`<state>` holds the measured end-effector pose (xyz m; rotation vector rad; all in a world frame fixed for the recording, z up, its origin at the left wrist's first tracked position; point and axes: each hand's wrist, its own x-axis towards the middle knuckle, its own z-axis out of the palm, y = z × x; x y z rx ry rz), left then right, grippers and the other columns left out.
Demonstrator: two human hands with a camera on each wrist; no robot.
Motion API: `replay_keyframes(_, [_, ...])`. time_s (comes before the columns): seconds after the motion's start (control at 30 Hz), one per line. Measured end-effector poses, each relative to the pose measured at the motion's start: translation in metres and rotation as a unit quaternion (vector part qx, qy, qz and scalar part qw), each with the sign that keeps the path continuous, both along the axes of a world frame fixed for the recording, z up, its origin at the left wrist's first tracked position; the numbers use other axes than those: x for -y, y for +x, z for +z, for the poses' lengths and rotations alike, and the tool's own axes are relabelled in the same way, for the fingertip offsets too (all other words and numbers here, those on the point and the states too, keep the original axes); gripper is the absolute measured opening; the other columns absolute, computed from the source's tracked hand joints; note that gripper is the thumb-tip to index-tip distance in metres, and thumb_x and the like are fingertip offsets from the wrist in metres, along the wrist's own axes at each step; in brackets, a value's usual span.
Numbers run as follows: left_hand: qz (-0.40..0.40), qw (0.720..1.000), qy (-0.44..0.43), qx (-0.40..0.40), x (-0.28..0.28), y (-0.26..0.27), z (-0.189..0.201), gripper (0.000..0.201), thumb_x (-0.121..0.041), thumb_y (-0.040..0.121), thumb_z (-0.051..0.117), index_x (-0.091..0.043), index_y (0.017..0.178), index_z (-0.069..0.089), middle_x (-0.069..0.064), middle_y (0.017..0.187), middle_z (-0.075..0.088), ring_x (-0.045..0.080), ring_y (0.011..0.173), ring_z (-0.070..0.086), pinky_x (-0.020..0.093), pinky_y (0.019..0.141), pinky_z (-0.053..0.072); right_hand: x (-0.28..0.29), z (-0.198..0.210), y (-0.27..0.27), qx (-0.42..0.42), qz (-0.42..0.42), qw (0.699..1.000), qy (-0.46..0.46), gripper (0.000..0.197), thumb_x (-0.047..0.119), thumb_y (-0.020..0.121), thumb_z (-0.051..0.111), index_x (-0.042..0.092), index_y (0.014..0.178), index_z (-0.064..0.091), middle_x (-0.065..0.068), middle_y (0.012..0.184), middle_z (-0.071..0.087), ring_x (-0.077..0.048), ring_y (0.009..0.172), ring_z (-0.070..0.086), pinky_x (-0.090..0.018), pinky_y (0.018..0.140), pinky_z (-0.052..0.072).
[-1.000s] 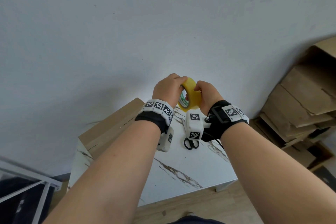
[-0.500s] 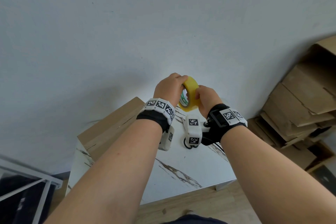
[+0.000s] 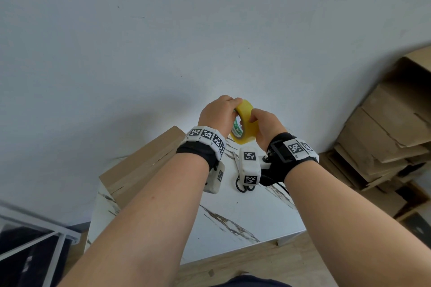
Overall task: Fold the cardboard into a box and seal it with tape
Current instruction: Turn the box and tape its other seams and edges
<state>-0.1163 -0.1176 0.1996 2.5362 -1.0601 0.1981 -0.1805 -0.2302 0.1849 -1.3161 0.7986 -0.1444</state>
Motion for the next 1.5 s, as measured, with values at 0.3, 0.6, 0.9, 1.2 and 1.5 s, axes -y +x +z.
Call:
replay_keyframes(0.3, [0.0,1.0,-0.002,-0.007,0.001,0.0,0.0,0.04,-0.014,0.095,0.047,-0.022,0.134,0.053,0.003,0.13,0.056,0.024,0.112,0.057,0.034,0.091,0.049,0.0,0.004,-0.002,-0.003,0.024,0.999,-0.045,0.016,-0.004,0.076,0.047,0.009,0.07,0.053,-0.01,0.077,0.055,-0.022,0.067,0.051,-0.028,0.067,0.044])
replay_keyframes(0.6, [0.004,1.0,0.007,-0.008,0.001,0.003,0.001,0.035,-0.015,0.095,0.047,-0.021,0.129,0.057,0.006,0.122,0.059,0.027,0.106,0.059,0.036,0.088,0.05,-0.01,0.011,-0.008,0.017,0.013,1.0,0.001,0.032,0.023,0.06,0.051,0.007,0.087,0.058,-0.014,0.089,0.059,-0.029,0.079,0.054,-0.042,0.081,0.044])
replay_keyframes(0.9, [0.003,1.0,0.012,-0.017,0.002,0.005,-0.002,0.031,-0.014,0.094,0.046,-0.017,0.121,0.061,0.008,0.116,0.061,0.028,0.101,0.06,0.039,0.086,0.051,0.0,-0.01,0.004,-0.017,0.011,1.0,-0.004,0.039,0.017,0.042,0.05,0.007,0.08,0.055,-0.016,0.091,0.053,-0.03,0.082,0.048,-0.041,0.074,0.039])
replay_keyframes(1.2, [0.008,1.0,0.024,-0.019,0.0,0.005,-0.004,0.032,-0.015,0.095,0.042,-0.018,0.121,0.061,0.009,0.113,0.061,0.029,0.098,0.061,0.038,0.084,0.051,-0.013,0.009,-0.008,-0.01,0.003,1.0,-0.002,0.025,0.022,0.062,0.05,0.009,0.082,0.057,-0.016,0.092,0.058,-0.029,0.082,0.052,-0.042,0.081,0.043])
replay_keyframes(1.5, [0.008,1.0,0.024,-0.007,-0.003,0.003,-0.004,0.029,-0.013,0.093,0.044,-0.016,0.116,0.061,0.01,0.11,0.062,0.03,0.095,0.062,0.04,0.081,0.052,-0.009,0.001,-0.001,-0.036,0.017,0.999,-0.028,0.033,0.018,0.047,0.051,0.006,0.077,0.058,-0.02,0.095,0.058,-0.031,0.085,0.053,-0.043,0.078,0.044])
